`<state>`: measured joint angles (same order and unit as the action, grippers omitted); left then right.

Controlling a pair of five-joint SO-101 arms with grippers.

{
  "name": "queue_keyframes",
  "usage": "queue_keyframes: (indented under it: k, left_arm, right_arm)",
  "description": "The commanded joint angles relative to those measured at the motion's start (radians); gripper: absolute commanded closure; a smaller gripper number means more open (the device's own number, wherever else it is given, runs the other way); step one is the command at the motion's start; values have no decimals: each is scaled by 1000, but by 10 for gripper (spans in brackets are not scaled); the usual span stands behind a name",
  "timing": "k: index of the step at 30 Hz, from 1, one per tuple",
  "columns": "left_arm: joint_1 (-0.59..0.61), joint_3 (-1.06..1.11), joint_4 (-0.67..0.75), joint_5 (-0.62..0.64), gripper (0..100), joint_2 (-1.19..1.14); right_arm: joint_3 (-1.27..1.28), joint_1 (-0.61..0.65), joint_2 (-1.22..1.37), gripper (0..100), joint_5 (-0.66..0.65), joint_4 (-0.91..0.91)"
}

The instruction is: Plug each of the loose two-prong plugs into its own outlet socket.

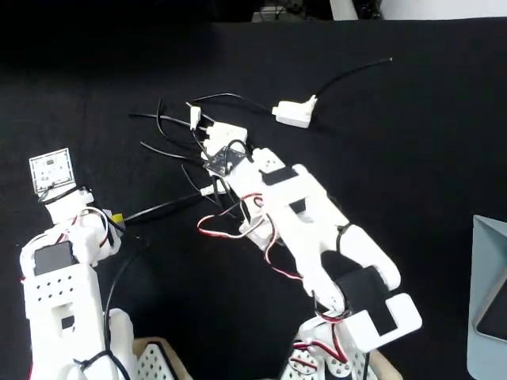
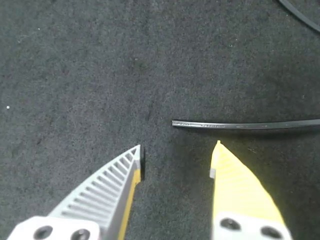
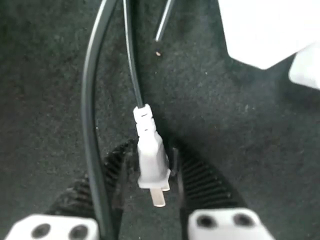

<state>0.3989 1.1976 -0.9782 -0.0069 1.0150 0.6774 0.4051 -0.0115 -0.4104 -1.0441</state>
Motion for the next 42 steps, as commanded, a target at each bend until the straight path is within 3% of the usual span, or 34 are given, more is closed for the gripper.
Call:
queue_keyframes:
  k: [1, 14, 21, 32, 37, 42]
  left_arm:
    - [7, -8, 23, 5, 771, 9]
    - [5, -7, 23, 5, 771, 9]
    - [1, -16, 23, 5, 771, 9]
    - [-2, -79, 51, 14, 771, 11]
    - [-2, -71, 46, 14, 771, 11]
    - [-2, -51, 52, 14, 771, 11]
  right_arm:
    - [-50, -6, -1, 908, -8, -12]
    - [-58, -43, -24, 988, -54, -74]
    - [-82, -35, -329, 988, -48, -209]
    - [70, 196, -835, 988, 262, -132]
    - [84, 204, -966, 988, 272, -107]
    - [90, 196, -1041, 988, 272, -193]
